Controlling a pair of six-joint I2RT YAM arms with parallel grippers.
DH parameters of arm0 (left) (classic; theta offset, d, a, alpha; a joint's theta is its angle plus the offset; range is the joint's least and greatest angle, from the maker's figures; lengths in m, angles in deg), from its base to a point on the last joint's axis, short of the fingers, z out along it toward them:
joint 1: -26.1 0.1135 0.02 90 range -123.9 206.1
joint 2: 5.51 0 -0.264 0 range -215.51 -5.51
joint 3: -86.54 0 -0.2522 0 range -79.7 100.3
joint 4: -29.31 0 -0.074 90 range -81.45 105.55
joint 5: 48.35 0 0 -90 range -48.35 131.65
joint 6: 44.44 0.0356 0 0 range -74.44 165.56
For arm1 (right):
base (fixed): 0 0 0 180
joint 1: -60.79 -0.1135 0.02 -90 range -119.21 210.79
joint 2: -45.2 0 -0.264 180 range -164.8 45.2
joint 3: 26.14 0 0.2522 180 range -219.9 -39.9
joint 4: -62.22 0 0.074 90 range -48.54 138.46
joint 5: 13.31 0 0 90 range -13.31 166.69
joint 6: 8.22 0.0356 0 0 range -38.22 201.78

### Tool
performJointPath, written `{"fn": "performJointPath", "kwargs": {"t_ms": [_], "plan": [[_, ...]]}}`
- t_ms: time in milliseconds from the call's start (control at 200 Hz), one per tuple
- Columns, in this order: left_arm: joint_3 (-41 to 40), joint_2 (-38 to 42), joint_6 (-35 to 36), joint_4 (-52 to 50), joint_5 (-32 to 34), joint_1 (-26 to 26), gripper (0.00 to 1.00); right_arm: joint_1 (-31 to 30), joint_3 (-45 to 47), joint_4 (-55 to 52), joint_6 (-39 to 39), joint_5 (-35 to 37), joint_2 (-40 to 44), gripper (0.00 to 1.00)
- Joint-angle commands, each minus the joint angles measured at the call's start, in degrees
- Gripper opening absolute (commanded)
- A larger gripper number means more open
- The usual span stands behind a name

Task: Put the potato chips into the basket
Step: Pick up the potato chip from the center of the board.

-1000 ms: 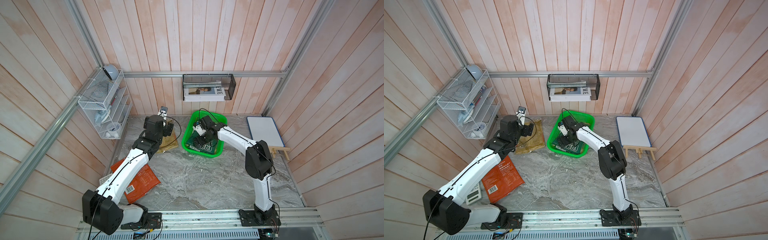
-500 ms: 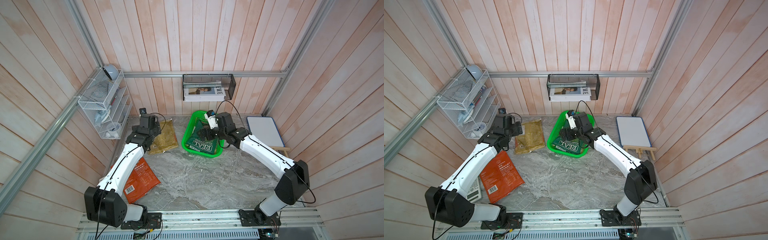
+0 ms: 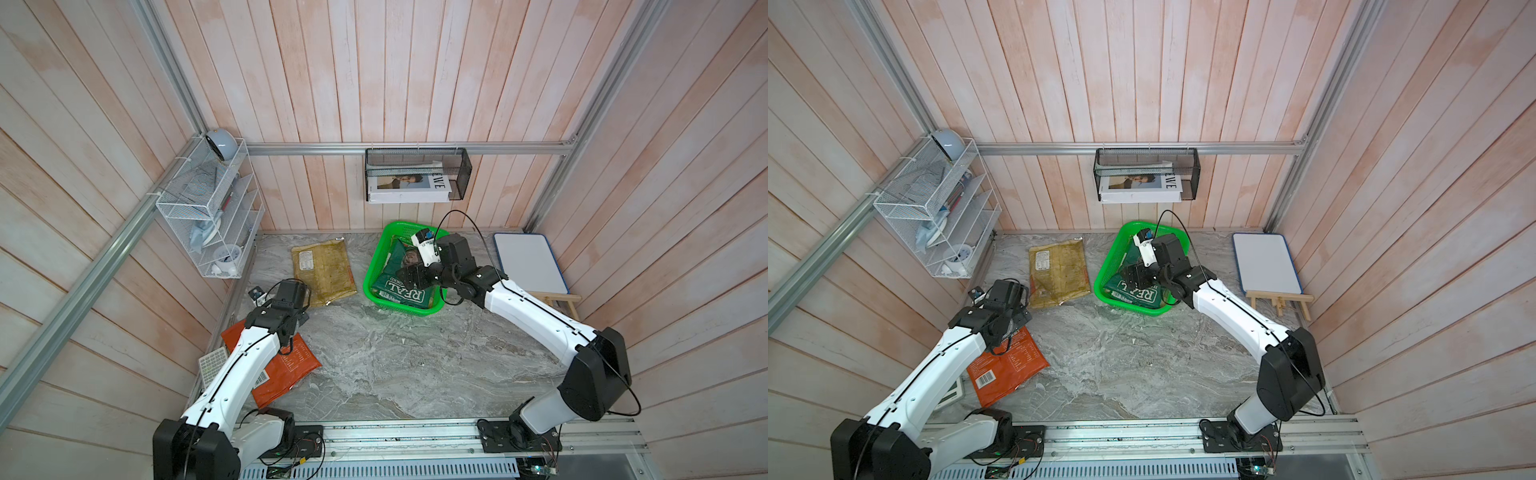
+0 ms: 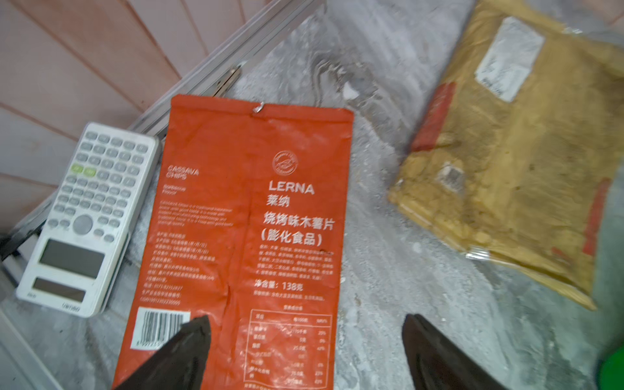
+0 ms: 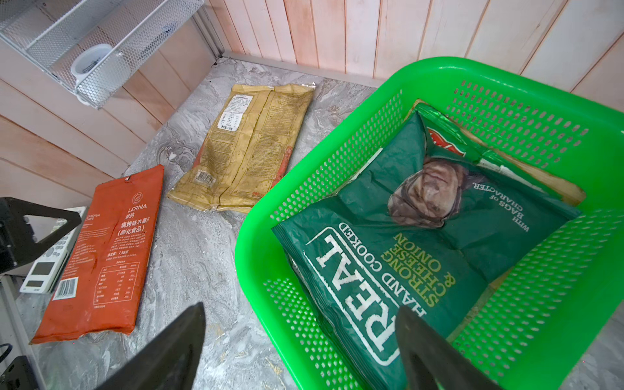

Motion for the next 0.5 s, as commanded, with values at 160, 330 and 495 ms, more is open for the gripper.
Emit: {"fn": "performJointPath", "kwargs": {"t_ms": [160, 330, 495], "plan": [[-8.22, -0.92, -3.47, 4.48, -11.32, 8.08, 0.84, 1.91, 1.42, 1.83, 0.45, -2.55, 1.01, 0.91], [-11.38, -3.59, -2.75, 9.1, -16.7, 12.72, 0.8, 2.04, 0.73, 1.27, 0.54, -2.45, 0.12, 0.9], [-14.42, -5.87, 0.35, 15.94, -24.23, 15.7, 0.71, 2.02, 2.92, 2.85, 1.4, -3.07, 0.2, 0.88]]}}
